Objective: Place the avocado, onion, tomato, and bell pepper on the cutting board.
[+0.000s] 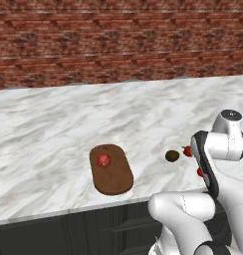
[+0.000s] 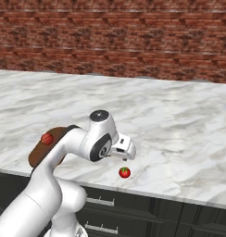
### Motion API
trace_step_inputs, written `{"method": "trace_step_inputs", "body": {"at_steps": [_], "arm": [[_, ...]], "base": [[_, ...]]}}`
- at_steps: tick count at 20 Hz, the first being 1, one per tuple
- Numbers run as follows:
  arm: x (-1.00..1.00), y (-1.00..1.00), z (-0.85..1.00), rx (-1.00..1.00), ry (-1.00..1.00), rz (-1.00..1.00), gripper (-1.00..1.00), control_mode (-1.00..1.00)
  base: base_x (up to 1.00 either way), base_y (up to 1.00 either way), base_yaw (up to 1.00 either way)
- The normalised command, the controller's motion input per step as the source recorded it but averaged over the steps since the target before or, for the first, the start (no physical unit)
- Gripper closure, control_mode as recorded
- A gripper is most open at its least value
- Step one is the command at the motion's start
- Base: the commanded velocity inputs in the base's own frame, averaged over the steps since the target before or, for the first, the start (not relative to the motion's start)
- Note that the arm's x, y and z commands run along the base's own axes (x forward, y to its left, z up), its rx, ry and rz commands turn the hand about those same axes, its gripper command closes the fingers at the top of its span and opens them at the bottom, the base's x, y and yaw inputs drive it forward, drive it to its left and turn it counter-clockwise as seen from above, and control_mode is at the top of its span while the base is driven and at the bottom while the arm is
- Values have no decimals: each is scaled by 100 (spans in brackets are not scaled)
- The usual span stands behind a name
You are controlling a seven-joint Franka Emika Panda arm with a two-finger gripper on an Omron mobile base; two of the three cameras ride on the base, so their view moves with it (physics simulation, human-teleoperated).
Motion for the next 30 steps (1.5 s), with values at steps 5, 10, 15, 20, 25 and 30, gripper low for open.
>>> {"method": "trace_step_inputs", "body": {"at_steps": [5, 10, 15, 20, 25, 30], "arm": [[14, -8, -26, 0, 2, 0, -100, -100], [12, -4, -22, 0, 2, 0, -100, -100], [9, -1, -23, 0, 3, 0, -100, -100], [9, -6, -24, 0, 3, 0, -100, -100], [4, -14, -26, 0, 4, 0, -100, -100], [10, -6, -24, 0, 5, 0, -100, -100]], "base": [[0, 0, 0], [0, 0, 0], [0, 0, 0], [0, 0, 0], [0, 0, 0], [0, 0, 0]]}}
